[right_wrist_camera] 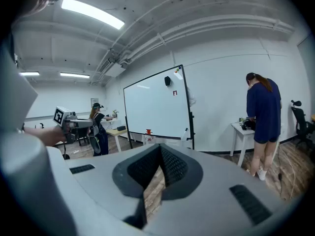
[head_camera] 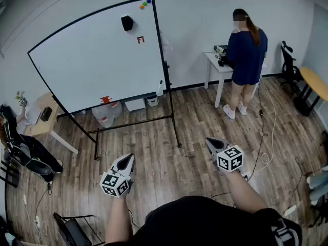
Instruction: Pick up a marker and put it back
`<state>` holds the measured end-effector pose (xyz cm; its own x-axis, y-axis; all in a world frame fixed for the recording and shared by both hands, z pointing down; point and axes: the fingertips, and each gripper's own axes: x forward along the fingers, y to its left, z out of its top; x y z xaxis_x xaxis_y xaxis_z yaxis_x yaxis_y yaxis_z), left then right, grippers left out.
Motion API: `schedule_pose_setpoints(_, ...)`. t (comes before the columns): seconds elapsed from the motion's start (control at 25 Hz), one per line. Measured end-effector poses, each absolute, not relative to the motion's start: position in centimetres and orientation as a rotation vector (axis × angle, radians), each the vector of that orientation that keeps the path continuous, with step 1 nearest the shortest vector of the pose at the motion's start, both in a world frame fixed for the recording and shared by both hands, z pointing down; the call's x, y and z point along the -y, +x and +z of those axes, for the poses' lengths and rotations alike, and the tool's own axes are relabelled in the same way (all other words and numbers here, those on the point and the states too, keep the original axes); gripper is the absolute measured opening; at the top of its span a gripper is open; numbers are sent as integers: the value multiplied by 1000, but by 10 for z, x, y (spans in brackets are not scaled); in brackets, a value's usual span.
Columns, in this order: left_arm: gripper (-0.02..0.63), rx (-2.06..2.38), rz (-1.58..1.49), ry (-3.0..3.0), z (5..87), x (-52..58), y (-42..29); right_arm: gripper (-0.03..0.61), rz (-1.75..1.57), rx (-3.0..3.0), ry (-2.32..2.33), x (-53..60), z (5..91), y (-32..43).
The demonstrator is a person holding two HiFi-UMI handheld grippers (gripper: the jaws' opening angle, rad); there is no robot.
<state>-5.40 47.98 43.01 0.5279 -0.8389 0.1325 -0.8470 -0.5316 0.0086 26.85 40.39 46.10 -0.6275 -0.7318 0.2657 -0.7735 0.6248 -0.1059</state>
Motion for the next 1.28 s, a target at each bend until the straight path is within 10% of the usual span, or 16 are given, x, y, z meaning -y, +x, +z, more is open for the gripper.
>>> schedule_pose_setpoints(1.28, 11, 1256, 252, 2775, 465, -272, -55, -5, 399, 2540, 1281, -209, 509, 227)
